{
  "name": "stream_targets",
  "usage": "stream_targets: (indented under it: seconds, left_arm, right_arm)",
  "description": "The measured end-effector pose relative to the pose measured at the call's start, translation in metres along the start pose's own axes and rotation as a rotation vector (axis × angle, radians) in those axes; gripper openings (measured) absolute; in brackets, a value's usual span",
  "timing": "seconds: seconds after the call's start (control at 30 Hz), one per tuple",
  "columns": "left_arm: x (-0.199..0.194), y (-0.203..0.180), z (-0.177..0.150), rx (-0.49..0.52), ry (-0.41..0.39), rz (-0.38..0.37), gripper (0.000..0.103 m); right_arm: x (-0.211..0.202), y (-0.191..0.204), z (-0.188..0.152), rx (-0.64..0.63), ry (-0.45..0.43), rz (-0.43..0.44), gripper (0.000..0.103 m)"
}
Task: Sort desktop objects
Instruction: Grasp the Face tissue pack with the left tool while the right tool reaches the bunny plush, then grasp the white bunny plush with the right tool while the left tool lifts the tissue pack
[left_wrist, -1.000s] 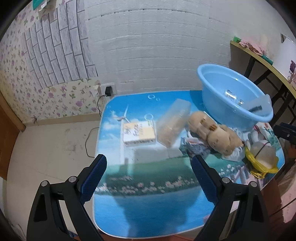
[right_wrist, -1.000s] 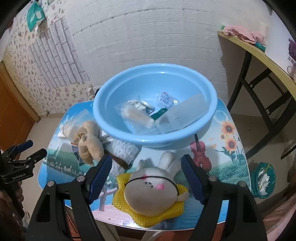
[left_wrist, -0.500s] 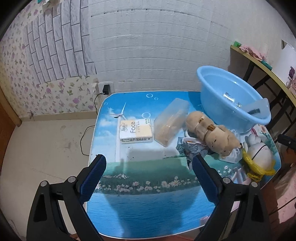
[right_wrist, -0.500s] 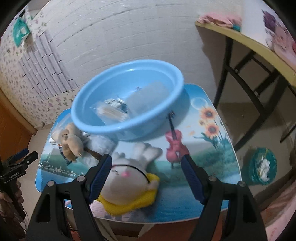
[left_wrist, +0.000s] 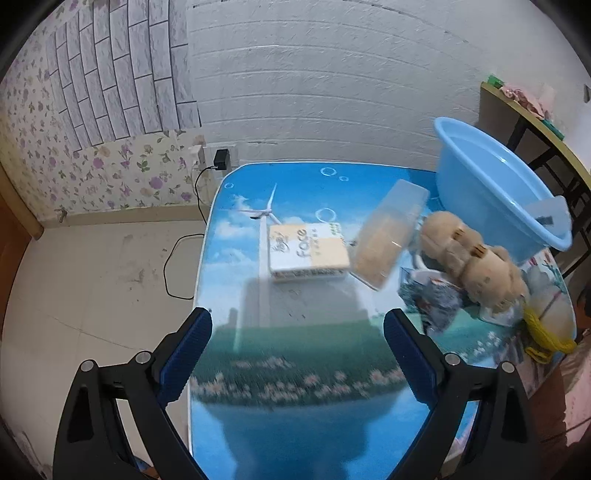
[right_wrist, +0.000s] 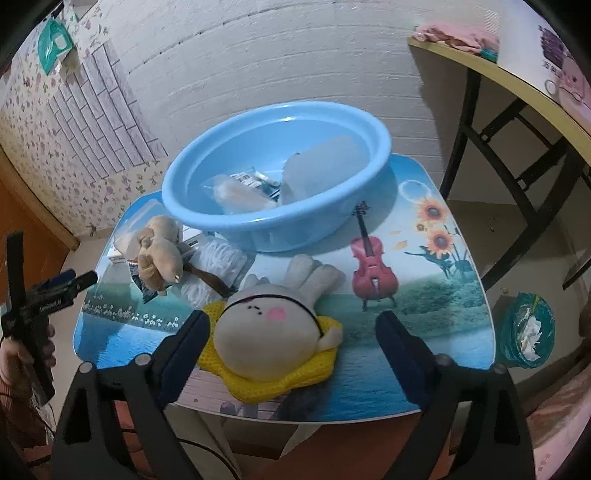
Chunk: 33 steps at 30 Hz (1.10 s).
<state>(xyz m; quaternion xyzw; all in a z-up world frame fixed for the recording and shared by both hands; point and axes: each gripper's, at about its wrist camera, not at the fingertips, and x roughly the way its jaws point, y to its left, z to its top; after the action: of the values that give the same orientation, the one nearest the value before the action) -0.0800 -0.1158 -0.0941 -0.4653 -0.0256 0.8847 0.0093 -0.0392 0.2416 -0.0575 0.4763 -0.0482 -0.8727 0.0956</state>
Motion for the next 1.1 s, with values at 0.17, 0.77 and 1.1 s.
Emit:
stream_targets:
  seconds: [0.17,0.77,1.1]
  left_arm:
    - [0.024,0.005,0.011,0.0,0.025,-0.012,0.094]
    - [0.066,-0.003,0.026,0.071,0.035,-0.005,0.092]
    - [0.057,-0.012,0.022,0.117,0.018,-0.054,0.063]
  right_arm:
    - [0.012,0.011,0.001,-0.013,0.043,0.003,0.093]
    - [0.049,0.022,0.001,-0.031,0.141,-0.022,0.093]
    - [0.047,0.017,-0.001,-0.035,0.122,-0.021,0.075]
